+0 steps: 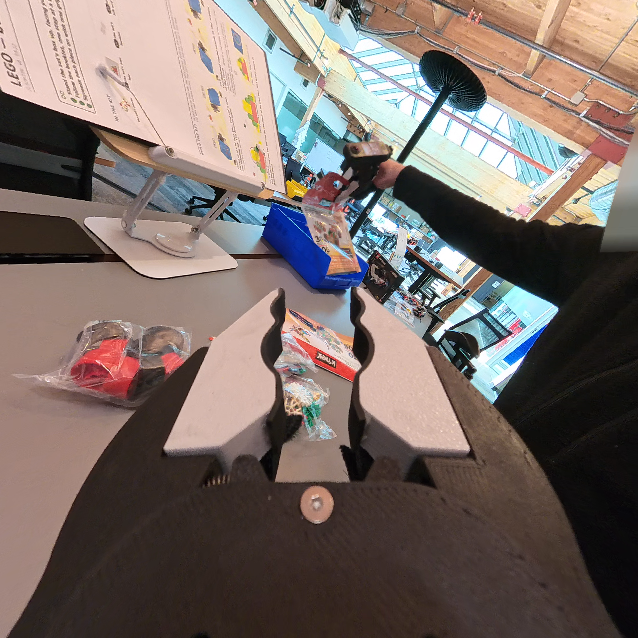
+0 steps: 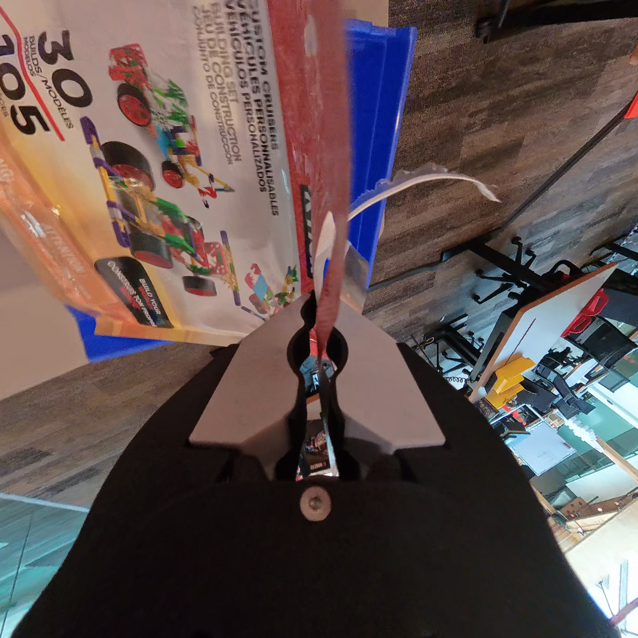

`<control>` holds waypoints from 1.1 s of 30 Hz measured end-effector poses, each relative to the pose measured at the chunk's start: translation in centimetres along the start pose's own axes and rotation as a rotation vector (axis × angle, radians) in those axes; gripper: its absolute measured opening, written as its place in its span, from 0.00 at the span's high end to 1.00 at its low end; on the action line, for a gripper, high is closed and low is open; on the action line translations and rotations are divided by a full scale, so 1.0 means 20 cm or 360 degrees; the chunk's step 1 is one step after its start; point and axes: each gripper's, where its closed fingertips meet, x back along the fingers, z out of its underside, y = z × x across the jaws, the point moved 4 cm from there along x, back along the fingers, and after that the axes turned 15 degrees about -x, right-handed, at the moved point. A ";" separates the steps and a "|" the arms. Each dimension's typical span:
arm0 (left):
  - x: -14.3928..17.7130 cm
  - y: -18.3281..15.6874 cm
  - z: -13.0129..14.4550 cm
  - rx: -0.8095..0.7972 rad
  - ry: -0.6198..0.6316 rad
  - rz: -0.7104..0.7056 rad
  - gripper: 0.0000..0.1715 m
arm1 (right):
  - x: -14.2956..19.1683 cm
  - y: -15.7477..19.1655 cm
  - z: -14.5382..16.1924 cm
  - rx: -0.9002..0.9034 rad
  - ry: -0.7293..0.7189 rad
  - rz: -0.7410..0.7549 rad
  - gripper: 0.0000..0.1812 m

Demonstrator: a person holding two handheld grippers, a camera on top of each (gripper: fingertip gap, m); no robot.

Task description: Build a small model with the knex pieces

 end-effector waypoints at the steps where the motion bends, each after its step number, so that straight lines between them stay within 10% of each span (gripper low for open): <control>1: 0.00 0.00 0.00 -0.0001 0.0008 0.0002 0.79 | -0.07 0.00 -0.01 -0.0021 0.0000 0.0012 1.00; 3: -0.02 0.02 0.01 -0.0007 0.0030 0.0000 0.79 | -0.19 0.01 -0.01 -0.0084 0.0003 0.0025 0.99; 7: -0.06 0.04 0.02 -0.0003 0.0067 0.0006 0.78 | -0.35 -0.02 0.03 -0.0271 0.0141 0.0121 0.43; 15: -0.16 0.04 0.02 -0.0034 0.0107 0.0029 0.75 | 0.16 -0.05 0.01 -0.0545 -0.0226 0.0337 0.50; 21: -0.33 -0.04 0.11 -0.0085 0.0251 0.0097 0.75 | 0.63 0.88 -0.34 -0.0522 -0.0885 -0.0478 0.52; 26: -0.50 -0.15 0.21 -0.0087 0.0429 0.0189 0.74 | 0.47 1.65 -0.46 -0.0484 -0.0887 -0.0950 0.47; 33: -0.86 -0.63 0.48 -0.0085 0.0766 0.0616 0.76 | 0.20 2.15 -0.51 -0.0433 -0.0871 -0.1040 0.61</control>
